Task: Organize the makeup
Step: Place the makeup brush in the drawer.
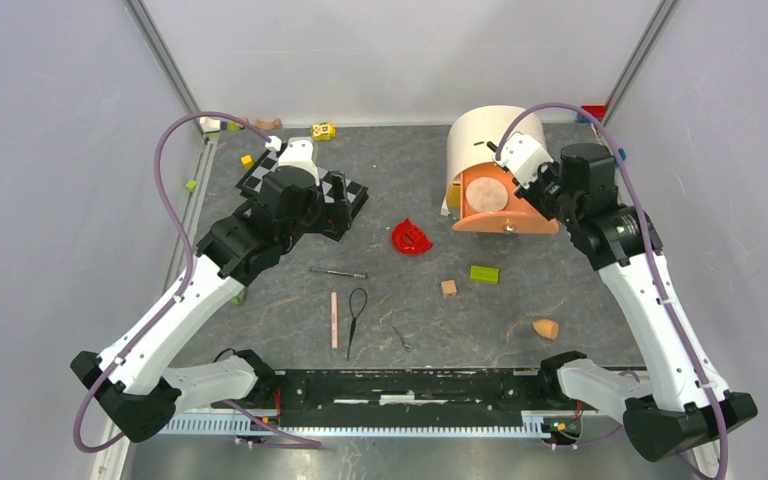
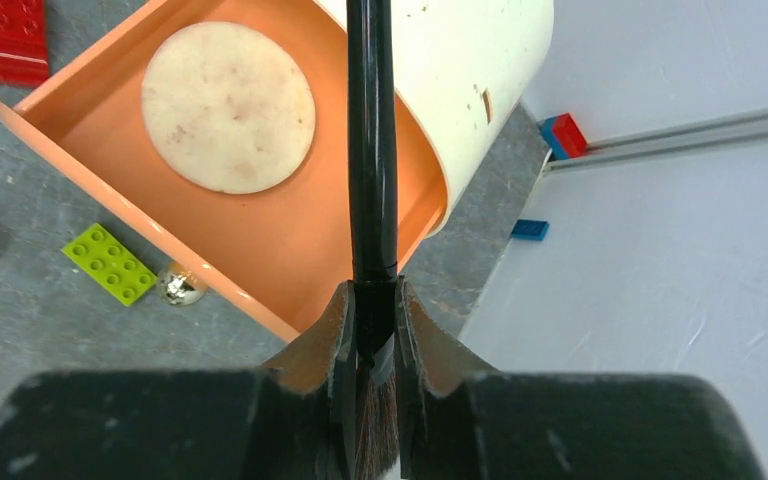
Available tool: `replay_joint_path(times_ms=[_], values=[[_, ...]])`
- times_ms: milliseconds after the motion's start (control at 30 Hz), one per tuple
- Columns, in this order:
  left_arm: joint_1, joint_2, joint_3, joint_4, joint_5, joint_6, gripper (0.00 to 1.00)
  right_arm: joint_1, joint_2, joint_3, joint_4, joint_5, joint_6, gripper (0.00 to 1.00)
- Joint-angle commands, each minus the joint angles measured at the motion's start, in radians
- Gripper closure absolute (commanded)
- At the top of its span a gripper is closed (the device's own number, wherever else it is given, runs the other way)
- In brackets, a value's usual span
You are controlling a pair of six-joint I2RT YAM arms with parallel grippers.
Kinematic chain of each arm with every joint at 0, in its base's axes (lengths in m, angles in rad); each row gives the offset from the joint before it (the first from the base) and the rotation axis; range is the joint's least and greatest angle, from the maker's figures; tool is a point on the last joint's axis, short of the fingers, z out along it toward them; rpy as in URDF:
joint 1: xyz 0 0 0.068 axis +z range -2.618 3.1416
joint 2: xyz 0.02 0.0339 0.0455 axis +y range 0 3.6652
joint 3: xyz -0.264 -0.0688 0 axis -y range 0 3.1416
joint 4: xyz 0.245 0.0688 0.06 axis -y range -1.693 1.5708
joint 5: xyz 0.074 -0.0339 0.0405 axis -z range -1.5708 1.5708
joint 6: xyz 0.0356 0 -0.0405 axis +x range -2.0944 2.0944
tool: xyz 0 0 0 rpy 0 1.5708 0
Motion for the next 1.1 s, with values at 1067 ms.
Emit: replay_joint_path(times_ms=[1067], values=[[0.044,0.003,-0.106,0.062,-0.079,0.100,0.00,0.011,0.240,0.047,-0.067,0.108,-0.212,0.99]])
